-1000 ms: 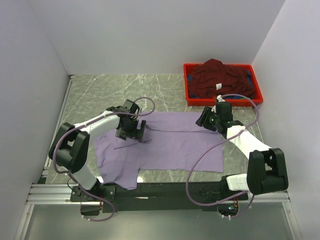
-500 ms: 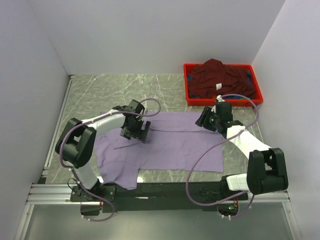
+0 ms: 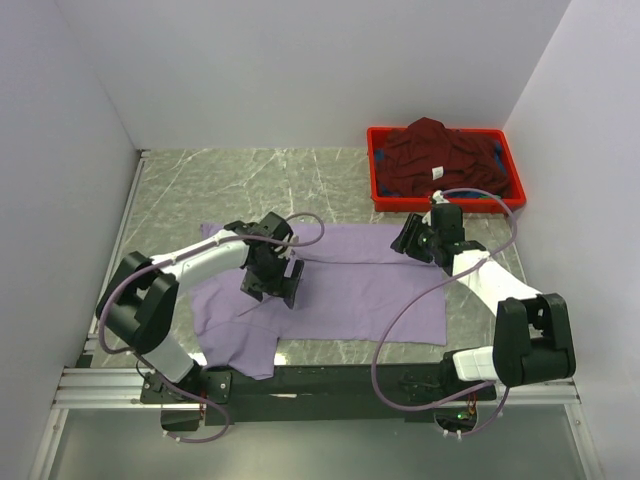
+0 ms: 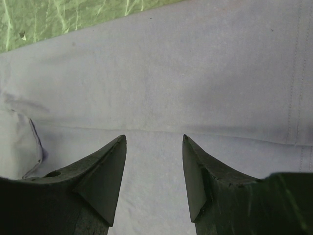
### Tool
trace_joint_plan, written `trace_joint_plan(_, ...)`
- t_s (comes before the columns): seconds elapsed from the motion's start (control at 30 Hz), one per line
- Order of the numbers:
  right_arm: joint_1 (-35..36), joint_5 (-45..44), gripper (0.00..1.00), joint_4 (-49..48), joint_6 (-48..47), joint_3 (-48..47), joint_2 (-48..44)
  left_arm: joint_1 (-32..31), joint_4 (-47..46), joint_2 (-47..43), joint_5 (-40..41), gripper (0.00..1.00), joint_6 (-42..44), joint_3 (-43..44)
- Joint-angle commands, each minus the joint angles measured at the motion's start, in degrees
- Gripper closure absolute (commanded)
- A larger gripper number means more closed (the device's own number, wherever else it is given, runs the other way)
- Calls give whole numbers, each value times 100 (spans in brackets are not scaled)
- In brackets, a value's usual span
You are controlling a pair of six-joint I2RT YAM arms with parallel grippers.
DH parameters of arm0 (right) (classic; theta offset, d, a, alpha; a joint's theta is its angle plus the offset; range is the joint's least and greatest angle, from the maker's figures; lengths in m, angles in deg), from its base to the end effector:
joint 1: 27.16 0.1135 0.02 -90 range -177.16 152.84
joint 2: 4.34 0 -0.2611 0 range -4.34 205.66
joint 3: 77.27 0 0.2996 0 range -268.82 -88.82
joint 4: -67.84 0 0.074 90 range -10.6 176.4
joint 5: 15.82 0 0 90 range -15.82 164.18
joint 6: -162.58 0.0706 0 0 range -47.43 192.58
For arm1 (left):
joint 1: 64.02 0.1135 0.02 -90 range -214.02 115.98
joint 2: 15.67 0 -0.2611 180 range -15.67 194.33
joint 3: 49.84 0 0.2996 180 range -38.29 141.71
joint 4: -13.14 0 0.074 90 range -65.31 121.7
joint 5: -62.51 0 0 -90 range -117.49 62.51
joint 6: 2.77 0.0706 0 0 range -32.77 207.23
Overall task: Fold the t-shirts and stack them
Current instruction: Fold the tshirt
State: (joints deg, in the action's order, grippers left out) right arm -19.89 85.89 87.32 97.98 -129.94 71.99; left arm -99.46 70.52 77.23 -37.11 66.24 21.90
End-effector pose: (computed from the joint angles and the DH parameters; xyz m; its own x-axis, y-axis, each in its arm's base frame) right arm 0.3326 0.0569 0.1491 -0.7289 0.3304 -0.5996 0.0463 0.8976 0.4384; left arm 0.2711 -0.2074 0.1254 -0.9600 0.2497 -0.1268 0.2730 0.9356 -0.2241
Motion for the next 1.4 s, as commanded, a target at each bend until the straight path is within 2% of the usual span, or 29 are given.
trace_joint_plan(0.0,29,-54,44,-239,-97,-185,118,-235,217,-351,-443,7,-378,-94)
trace_joint_plan(0.17,29,-238,44,-151,-80,-264,232,-481,-46,-422,-812,8,-625,-68)
trace_joint_plan(0.3,-6,-651,46,69,43,-431,303,-315,-161,-607,-314,9,-836,274)
trace_joint_plan(0.4,-199,-880,48,236,315,-510,356,264,-406,-615,-14,9,-915,433)
trace_joint_plan(0.43,-382,-872,49,271,411,-519,408,649,-512,-607,179,9,-933,415)
trace_joint_plan(0.6,-1007,-556,52,280,1035,-555,636,1827,-1171,-274,637,10,-1038,468)
trace_joint_plan(0.8,-1386,-230,53,403,1581,-669,1119,2497,-1761,430,638,11,-1293,749)
trace_joint_plan(1.1,-1439,-256,56,508,1915,-941,2006,2832,-2209,1396,550,10,-1574,1013)
trace_joint_plan(1.37,-1641,-353,56,605,1898,-1739,2754,2850,-2051,2319,594,10,-1557,1917)
